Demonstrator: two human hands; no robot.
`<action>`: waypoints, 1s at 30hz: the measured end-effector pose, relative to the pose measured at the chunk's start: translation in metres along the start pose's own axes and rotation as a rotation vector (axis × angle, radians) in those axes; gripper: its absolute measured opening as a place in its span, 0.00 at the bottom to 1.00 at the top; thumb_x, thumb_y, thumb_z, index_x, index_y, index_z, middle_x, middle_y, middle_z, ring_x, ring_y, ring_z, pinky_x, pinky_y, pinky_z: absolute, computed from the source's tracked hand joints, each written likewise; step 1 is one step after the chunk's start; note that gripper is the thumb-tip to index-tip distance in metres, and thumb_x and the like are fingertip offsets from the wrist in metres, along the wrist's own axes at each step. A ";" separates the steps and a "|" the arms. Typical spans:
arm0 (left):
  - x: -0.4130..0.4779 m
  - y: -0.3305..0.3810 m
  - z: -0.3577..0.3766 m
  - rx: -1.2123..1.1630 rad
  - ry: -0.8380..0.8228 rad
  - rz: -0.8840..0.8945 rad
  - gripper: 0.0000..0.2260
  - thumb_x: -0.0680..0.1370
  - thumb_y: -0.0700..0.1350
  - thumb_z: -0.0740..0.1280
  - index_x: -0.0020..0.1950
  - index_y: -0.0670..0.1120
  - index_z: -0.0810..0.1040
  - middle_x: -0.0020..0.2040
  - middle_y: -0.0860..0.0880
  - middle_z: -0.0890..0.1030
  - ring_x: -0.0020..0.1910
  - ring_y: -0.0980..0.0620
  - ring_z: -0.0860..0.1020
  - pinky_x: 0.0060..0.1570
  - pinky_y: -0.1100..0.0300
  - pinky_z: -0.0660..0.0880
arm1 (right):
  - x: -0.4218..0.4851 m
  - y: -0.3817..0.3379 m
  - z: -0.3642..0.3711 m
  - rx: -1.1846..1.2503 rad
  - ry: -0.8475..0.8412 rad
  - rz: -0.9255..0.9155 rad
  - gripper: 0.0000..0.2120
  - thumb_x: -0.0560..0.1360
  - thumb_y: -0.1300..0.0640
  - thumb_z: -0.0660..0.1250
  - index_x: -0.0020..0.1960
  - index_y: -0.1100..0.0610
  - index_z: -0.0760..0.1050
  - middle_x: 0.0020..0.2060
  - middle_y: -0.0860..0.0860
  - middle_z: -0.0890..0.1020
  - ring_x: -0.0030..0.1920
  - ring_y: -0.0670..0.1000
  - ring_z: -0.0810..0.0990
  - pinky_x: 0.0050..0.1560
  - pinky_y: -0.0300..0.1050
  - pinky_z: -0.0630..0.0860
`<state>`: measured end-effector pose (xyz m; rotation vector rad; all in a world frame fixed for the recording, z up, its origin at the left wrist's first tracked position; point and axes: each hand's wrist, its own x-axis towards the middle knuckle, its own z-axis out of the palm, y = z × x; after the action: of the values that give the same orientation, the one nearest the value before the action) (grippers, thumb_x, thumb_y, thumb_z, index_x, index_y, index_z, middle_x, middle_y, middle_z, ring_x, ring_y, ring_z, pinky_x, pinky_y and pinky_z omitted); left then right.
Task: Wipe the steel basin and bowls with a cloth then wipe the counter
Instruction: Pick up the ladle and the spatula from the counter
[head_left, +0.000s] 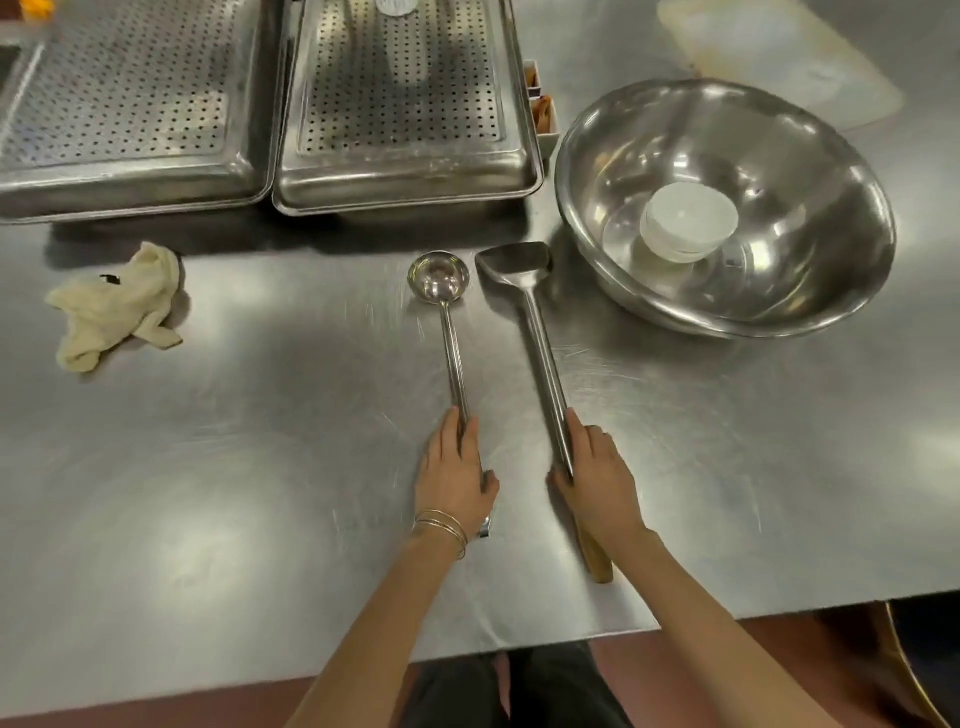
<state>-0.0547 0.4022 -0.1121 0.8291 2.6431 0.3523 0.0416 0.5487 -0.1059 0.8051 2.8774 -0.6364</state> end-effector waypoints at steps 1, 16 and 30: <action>-0.001 -0.001 0.000 -0.021 0.014 -0.009 0.30 0.77 0.46 0.61 0.75 0.43 0.54 0.76 0.43 0.51 0.73 0.44 0.55 0.71 0.56 0.56 | 0.001 0.001 -0.001 0.034 -0.016 0.007 0.30 0.74 0.60 0.65 0.73 0.60 0.58 0.54 0.58 0.74 0.48 0.57 0.74 0.38 0.47 0.73; 0.004 -0.012 -0.008 -0.251 0.134 -0.277 0.23 0.78 0.38 0.60 0.72 0.38 0.60 0.60 0.37 0.70 0.41 0.40 0.77 0.42 0.48 0.78 | 0.007 0.014 -0.019 0.169 0.024 0.111 0.20 0.79 0.59 0.58 0.69 0.56 0.61 0.54 0.57 0.77 0.39 0.59 0.77 0.37 0.45 0.68; -0.064 -0.050 -0.055 -0.547 0.213 -0.146 0.19 0.73 0.34 0.67 0.65 0.40 0.73 0.55 0.42 0.79 0.50 0.45 0.78 0.49 0.67 0.67 | -0.078 0.005 -0.071 0.212 0.160 0.120 0.21 0.76 0.57 0.64 0.68 0.51 0.65 0.41 0.45 0.75 0.34 0.48 0.71 0.36 0.43 0.66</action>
<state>-0.0525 0.3173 -0.0631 0.4359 2.5651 1.1108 0.1131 0.5446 -0.0287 1.0941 2.9057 -0.9129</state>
